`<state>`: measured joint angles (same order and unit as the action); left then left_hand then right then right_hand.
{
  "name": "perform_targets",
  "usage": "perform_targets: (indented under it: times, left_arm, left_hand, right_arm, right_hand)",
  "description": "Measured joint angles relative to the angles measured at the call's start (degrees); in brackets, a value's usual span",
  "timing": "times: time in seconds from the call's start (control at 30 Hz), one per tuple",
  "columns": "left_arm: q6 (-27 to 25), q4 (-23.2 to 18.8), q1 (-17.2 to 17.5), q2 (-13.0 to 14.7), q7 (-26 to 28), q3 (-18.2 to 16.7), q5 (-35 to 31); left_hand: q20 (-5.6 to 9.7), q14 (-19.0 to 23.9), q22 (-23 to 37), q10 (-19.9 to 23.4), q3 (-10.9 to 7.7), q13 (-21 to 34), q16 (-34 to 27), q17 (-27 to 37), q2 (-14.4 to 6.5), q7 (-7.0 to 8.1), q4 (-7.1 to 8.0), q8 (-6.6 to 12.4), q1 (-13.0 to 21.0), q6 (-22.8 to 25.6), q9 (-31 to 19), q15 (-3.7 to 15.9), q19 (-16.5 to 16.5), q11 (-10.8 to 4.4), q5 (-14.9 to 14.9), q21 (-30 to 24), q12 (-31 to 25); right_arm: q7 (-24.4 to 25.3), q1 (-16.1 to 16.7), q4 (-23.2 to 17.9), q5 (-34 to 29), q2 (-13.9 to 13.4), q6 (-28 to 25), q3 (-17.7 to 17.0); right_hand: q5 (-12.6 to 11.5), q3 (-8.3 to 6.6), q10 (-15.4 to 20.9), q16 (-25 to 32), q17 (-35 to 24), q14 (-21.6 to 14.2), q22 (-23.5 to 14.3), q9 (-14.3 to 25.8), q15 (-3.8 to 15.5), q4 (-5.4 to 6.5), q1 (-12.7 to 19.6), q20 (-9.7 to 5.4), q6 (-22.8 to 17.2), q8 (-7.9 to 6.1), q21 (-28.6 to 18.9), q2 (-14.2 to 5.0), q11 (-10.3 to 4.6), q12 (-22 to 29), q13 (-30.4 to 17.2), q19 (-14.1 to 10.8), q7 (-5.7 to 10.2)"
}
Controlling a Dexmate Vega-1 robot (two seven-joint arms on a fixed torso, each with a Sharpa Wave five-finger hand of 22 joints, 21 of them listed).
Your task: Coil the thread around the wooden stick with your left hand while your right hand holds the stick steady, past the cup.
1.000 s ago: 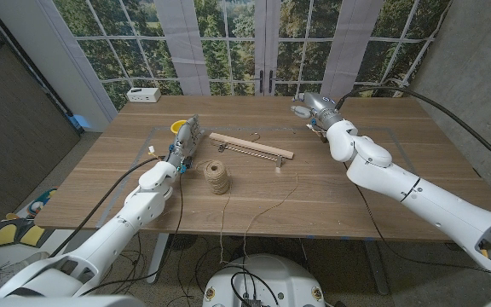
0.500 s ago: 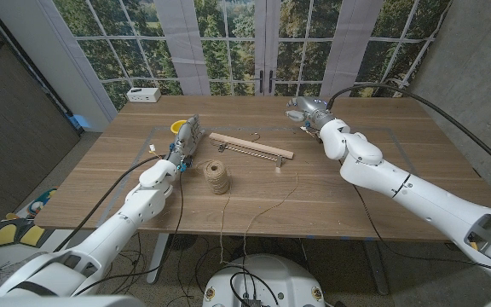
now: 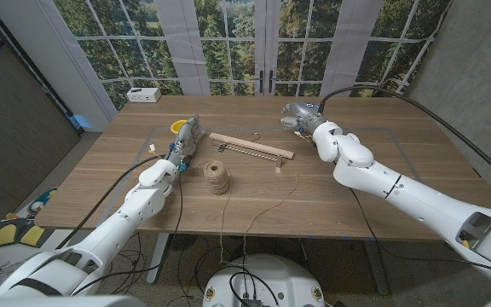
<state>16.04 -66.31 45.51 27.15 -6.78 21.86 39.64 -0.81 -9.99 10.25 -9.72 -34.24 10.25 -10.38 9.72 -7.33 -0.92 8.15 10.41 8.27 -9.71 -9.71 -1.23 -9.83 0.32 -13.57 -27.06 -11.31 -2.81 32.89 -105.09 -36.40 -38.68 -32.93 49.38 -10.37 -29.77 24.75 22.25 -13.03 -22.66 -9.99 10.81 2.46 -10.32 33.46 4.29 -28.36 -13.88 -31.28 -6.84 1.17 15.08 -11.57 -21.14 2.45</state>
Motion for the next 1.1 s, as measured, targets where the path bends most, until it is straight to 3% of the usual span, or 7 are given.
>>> perform_targets:
  times: [0.1, 0.23, 0.8, 1.1]
  left_arm:
    - [0.00, 0.00, 0.00, 0.02, -0.16, -0.05, 0.10]
    - [0.00, 0.00, 0.05, 0.07, -0.24, -0.13, 0.21]
    - [-0.18, 0.08, 0.23, 0.23, -0.59, -0.20, 0.38]
    - [-0.60, 0.14, 0.22, 0.30, -0.74, -0.20, 0.52]
  left_hand:
    - [-0.15, 0.00, 0.00, 0.00, 0.00, 0.00, 0.00, 0.00, 0.00, 0.00, 0.00, 0.00, 0.00, 0.00, 0.00, 0.00, -0.15, 0.00, 0.00, 0.00, 0.00]
    - [-0.64, 0.00, 0.00, 0.00, 0.00, 0.00, 0.00, 0.00, 0.00, -0.31, 0.00, 0.00, 0.00, -0.31, 0.00, 0.00, 0.00, 0.00, 0.00, 0.00, 0.00]
    - [-0.63, 0.00, 0.00, 0.00, -0.21, 0.00, 0.00, 0.00, 0.00, -0.31, 0.21, 0.00, 0.00, -0.31, 0.00, 0.00, -0.01, 0.00, 0.00, 0.45, 0.00]
    - [-0.63, 0.33, 0.00, 0.00, -0.21, 0.00, 0.00, 0.00, 0.00, -0.31, 0.21, 0.00, 0.00, -0.31, 0.00, -0.32, -0.01, 0.00, 0.00, 0.45, 0.00]
  right_arm:
    - [-0.41, -0.07, -0.08, -0.74, 0.35, -0.28, 0.52]
    - [-1.57, -0.15, -0.34, -1.88, 0.68, -0.73, 0.99]
    - [-7.18, -1.09, -0.80, -4.89, 1.77, -2.82, 3.22]
    - [-9.39, -1.70, -0.34, -5.69, 2.32, -3.30, 4.10]
  right_hand:
    - [0.00, 0.52, 0.24, 0.03, 0.27, -0.17, 0.00, 0.00, -0.01, -0.16, 0.32, -0.09, -0.37, 0.00, 0.00, 1.13, -0.24, 0.00, 0.00, -0.48, -0.08]
    - [0.00, 1.81, 0.55, 0.03, 0.27, -0.71, 0.00, 0.00, 0.10, 0.47, -0.37, -0.09, -0.62, 0.40, 0.00, 3.03, 0.07, -0.28, 0.00, -0.48, 0.01]
    - [-0.25, 3.05, 0.85, 0.03, 0.10, -0.69, 0.00, 0.00, 0.10, 1.25, -0.64, -0.08, -0.62, 0.84, 0.00, 3.30, -0.23, -0.32, 0.00, -1.09, 0.00]
    - [-0.67, 3.52, 0.85, 0.03, 0.26, -0.69, 0.00, -0.01, 0.10, 0.77, -0.04, -0.08, -0.62, 0.84, 0.00, 3.89, -0.23, -0.73, -0.30, -1.09, 0.00]
